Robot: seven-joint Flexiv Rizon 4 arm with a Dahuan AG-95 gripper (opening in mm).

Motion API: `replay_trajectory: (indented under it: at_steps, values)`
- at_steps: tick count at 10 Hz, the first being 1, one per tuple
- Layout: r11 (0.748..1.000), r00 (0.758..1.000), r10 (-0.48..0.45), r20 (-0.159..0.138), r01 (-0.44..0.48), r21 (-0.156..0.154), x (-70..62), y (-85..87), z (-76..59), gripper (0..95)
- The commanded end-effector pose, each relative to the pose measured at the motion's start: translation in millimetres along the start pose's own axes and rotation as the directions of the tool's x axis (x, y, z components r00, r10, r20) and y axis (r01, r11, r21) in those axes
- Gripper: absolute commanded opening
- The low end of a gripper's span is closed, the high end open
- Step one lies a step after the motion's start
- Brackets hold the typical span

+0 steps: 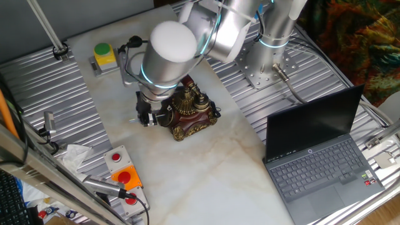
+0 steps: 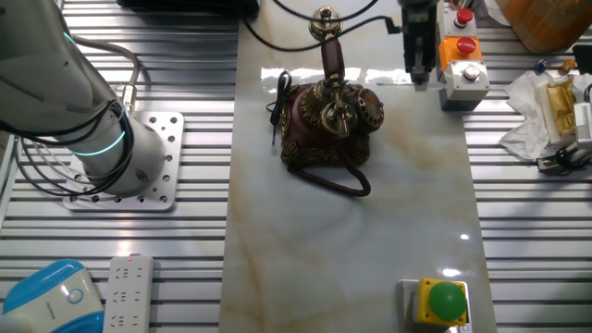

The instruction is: Dial a number on an old rotary phone

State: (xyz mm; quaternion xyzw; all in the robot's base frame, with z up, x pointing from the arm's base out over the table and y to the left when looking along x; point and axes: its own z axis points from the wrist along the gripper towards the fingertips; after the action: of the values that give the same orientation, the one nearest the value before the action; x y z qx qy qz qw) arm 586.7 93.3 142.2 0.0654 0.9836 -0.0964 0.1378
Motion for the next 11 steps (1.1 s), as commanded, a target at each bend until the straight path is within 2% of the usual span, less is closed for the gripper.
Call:
replay_trajectory:
  at_steps: [1,4,10,11]
  values:
    - [0.997,0.995,-0.07,-0.071,0.069,-0.016,1.0,0.9,-1.8,0.0]
    - [0.993,0.991,-0.113,-0.071,0.109,-0.049,1.0,0.9,-1.8,0.0]
    - [0.991,0.99,-0.121,-0.078,0.116,-0.07,1.0,0.9,-1.8,0.0]
    - [0.99,0.99,-0.119,-0.079,0.111,-0.092,1.0,0.9,-1.8,0.0]
